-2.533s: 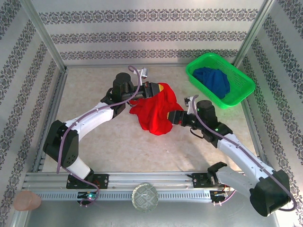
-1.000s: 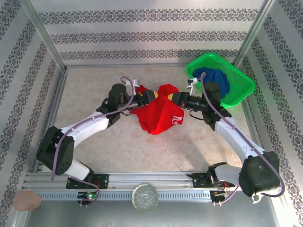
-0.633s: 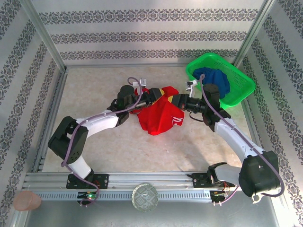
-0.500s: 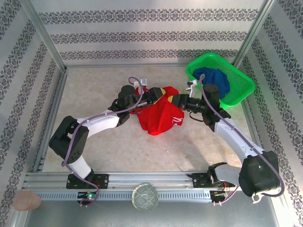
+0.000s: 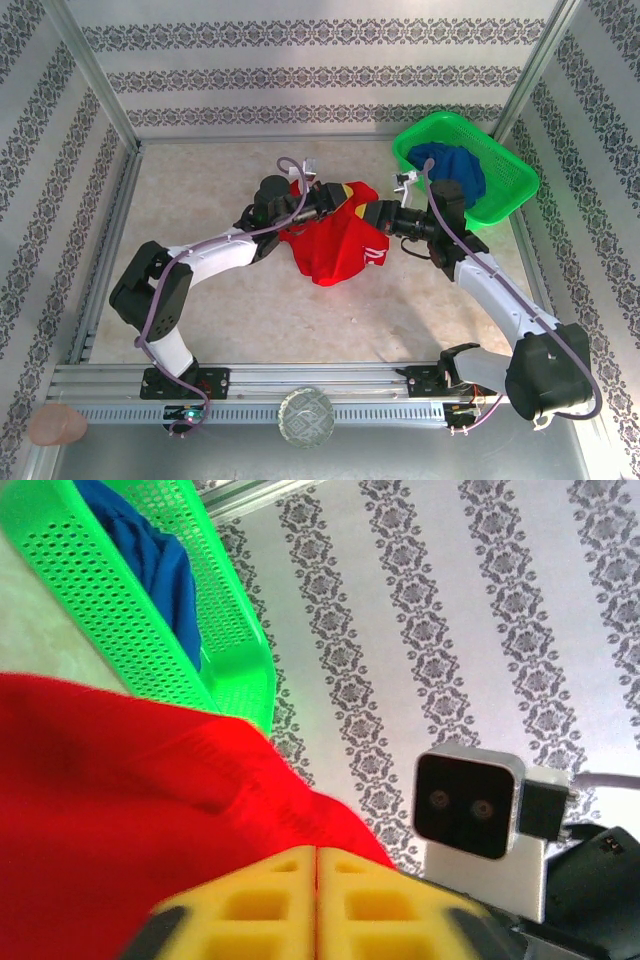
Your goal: Fold the inside-out t-shirt
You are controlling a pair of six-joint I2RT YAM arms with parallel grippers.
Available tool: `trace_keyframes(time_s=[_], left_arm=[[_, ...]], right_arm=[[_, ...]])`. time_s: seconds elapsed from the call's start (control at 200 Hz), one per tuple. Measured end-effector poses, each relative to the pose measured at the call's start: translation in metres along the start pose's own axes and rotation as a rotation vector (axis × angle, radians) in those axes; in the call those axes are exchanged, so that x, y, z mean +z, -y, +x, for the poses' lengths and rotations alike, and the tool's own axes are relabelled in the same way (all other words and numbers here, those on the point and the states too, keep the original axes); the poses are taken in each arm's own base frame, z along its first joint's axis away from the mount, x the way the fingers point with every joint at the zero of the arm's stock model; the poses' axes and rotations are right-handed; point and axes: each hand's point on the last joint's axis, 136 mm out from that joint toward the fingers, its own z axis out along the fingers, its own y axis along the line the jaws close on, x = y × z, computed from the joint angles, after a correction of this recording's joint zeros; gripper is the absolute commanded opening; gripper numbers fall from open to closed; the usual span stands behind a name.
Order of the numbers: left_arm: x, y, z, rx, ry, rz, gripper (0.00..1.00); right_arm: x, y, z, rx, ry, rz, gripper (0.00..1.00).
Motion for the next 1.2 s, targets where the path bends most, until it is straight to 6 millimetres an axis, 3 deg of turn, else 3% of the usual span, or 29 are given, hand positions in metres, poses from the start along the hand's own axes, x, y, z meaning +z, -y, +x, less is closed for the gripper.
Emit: trace_keyframes(time_s=[0.045, 0.1, 0.14, 0.17, 0.2, 0.265, 0.34, 0.405, 0.48, 0.55, 0.635, 0.685, 0.724, 0.979, 1.199], left_arm=[[0.001, 0.007, -0.002, 0.014, -0.002, 0.015, 0.0], [0.003, 0.014, -0.003, 0.034, -0.007, 0.032, 0.0], [0.003, 0.02, -0.004, 0.055, -0.01, 0.042, 0.0], [0.004, 0.023, -0.005, 0.07, -0.012, 0.046, 0.0], [0.003, 0.026, -0.007, 0.086, -0.015, 0.047, 0.0], [-0.001, 0.031, -0.008, 0.116, -0.024, 0.045, 0.0], [-0.007, 0.037, -0.008, 0.15, -0.032, 0.038, 0.0], [-0.013, 0.041, -0.009, 0.178, -0.033, 0.026, 0.32], [-0.017, 0.039, -0.008, 0.189, -0.038, -0.006, 0.46], [-0.02, 0.026, -0.003, 0.186, -0.052, -0.055, 0.53], [-0.023, -0.006, 0.006, 0.166, -0.076, -0.159, 0.54], [-0.025, -0.024, 0.012, 0.157, -0.097, -0.218, 0.56], [-0.026, -0.037, 0.016, 0.151, -0.113, -0.256, 0.57], [-0.021, -0.096, 0.042, 0.13, -0.208, -0.402, 0.58], [-0.007, -0.115, 0.047, 0.126, -0.238, -0.428, 0.58]], right_arm=[[-0.001, 0.001, 0.002, 0.002, -0.001, 0.001, 0.0], [-0.002, 0.003, 0.002, 0.008, 0.003, 0.006, 0.31], [-0.004, 0.006, 0.002, 0.013, 0.009, 0.013, 0.44], [-0.005, 0.008, 0.002, 0.017, 0.014, 0.02, 0.45], [-0.007, 0.012, 0.001, 0.02, 0.023, 0.028, 0.42], [-0.013, 0.02, 0.0, 0.031, 0.042, 0.048, 0.21], [-0.019, 0.031, -0.001, 0.05, 0.061, 0.073, 0.04], [-0.021, 0.036, -0.002, 0.064, 0.069, 0.087, 0.0], [-0.021, 0.039, -0.001, 0.069, 0.071, 0.093, 0.0], [-0.021, 0.042, 0.0, 0.073, 0.071, 0.099, 0.01], [-0.022, 0.053, 0.005, 0.093, 0.074, 0.141, 0.42], [-0.024, 0.065, 0.007, 0.114, 0.08, 0.188, 0.54], [-0.025, 0.073, 0.01, 0.122, 0.084, 0.223, 0.59], [-0.029, 0.147, 0.012, 0.251, 0.106, 0.433, 0.6], [-0.01, 0.194, 0.013, 0.34, 0.056, 0.509, 0.57]])
